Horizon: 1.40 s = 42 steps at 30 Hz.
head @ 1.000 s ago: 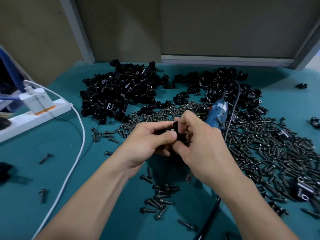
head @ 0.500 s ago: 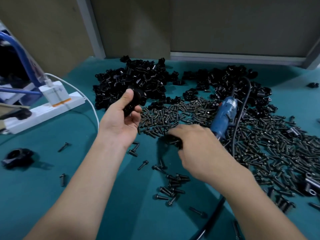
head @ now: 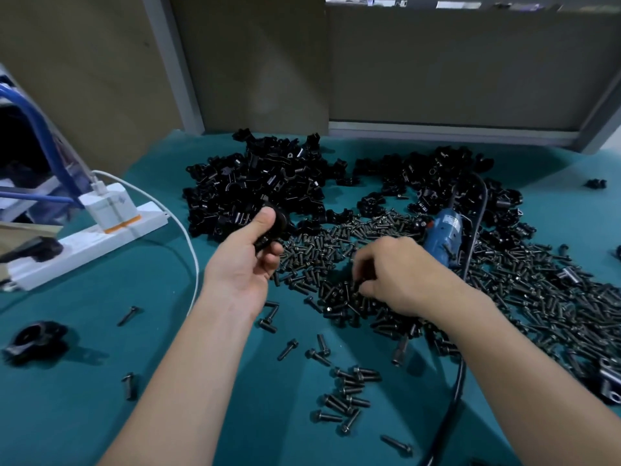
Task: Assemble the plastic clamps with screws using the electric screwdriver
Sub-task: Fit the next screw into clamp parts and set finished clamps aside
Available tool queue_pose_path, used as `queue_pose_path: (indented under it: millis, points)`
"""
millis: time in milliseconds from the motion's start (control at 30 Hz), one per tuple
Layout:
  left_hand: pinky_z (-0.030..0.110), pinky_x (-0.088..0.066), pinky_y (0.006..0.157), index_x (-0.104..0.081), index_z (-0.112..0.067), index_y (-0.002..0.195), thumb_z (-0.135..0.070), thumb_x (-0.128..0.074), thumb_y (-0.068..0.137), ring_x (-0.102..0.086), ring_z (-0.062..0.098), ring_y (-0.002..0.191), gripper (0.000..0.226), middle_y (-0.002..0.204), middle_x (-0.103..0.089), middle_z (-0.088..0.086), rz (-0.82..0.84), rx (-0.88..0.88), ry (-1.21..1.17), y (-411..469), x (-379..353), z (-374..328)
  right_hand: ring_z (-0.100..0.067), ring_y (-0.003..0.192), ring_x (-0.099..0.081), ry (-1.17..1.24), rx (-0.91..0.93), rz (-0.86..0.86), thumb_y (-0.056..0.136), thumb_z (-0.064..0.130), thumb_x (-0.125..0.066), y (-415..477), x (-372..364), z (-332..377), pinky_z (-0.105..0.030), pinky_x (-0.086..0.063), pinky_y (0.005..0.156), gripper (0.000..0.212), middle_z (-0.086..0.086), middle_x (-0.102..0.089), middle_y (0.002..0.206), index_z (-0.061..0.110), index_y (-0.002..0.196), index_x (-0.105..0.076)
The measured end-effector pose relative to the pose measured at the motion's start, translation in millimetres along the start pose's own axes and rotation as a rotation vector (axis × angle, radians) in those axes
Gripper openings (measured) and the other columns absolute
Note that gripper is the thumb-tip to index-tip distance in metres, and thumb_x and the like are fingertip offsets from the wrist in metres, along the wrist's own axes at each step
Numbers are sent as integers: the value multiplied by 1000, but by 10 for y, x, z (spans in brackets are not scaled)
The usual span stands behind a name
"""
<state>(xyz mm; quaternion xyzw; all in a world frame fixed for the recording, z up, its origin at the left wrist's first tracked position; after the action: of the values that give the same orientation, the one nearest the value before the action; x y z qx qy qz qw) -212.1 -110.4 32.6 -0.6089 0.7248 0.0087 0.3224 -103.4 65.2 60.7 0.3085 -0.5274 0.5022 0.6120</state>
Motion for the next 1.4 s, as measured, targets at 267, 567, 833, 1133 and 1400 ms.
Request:
queue_pose_path:
  millis: [267, 567, 833, 1133, 1400]
  points:
    - [16, -47, 46, -81, -15, 101, -22, -84, 87, -61, 7, 51, 16, 87, -80, -6, 58, -28, 321, 60, -23, 158, -2, 65, -69, 392, -48, -216, 97, 18, -69, 34, 108, -123, -16, -54, 54, 27, 12, -73, 74, 31, 74, -71]
    - [16, -48, 48, -82, -16, 102, -23, -83, 87, -61, 8, 54, 16, 93, -81, -3, 156, -35, 424, 49, -74, 202, -19, 57, -64, 1200, -96, -223, 93, -5, -68, -80, -66, -35, -21, -52, 52, 15, -15, -75, 73, 6, 89, -78]
    - [18, -54, 55, -78, -11, 107, -15, -78, 91, -68, 12, 59, 17, 78, -78, 4, 415, 22, 536, -113, -262, 421, -16, 62, -58, 1438, -24, -185, 100, -3, -58, -259, 24, -240, -22, -44, 48, 30, -8, -65, 74, 15, 96, -81]
    - [20, -55, 58, -71, -29, 102, -5, -79, 87, -69, 14, 61, 29, 74, -77, 4, 470, -149, 528, -213, -386, 560, -26, 82, -79, 1421, -30, -381, 83, -20, -69, -352, -69, -360, -22, -61, 71, 34, -16, -79, 83, 11, 79, -83]
    - [20, -55, 57, -74, -8, 121, -8, -80, 80, -68, 15, 60, 42, 79, -78, 11, 455, -177, 528, -222, -408, 569, -28, 62, -74, 1377, -8, -434, 88, 2, -76, -380, -82, -351, -27, -59, 56, 10, -17, -75, 72, 8, 81, -75]
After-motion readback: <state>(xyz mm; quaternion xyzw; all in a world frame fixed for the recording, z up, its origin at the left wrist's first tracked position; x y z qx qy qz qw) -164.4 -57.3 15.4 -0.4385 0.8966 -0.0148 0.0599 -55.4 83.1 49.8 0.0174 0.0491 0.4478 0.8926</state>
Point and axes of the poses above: each hand's wrist, its own y-axis towards the middle knuckle, its own x-axis out of the back of the hand, z = x × y, the point moved 2 cm from there along y, towards the middle knuckle
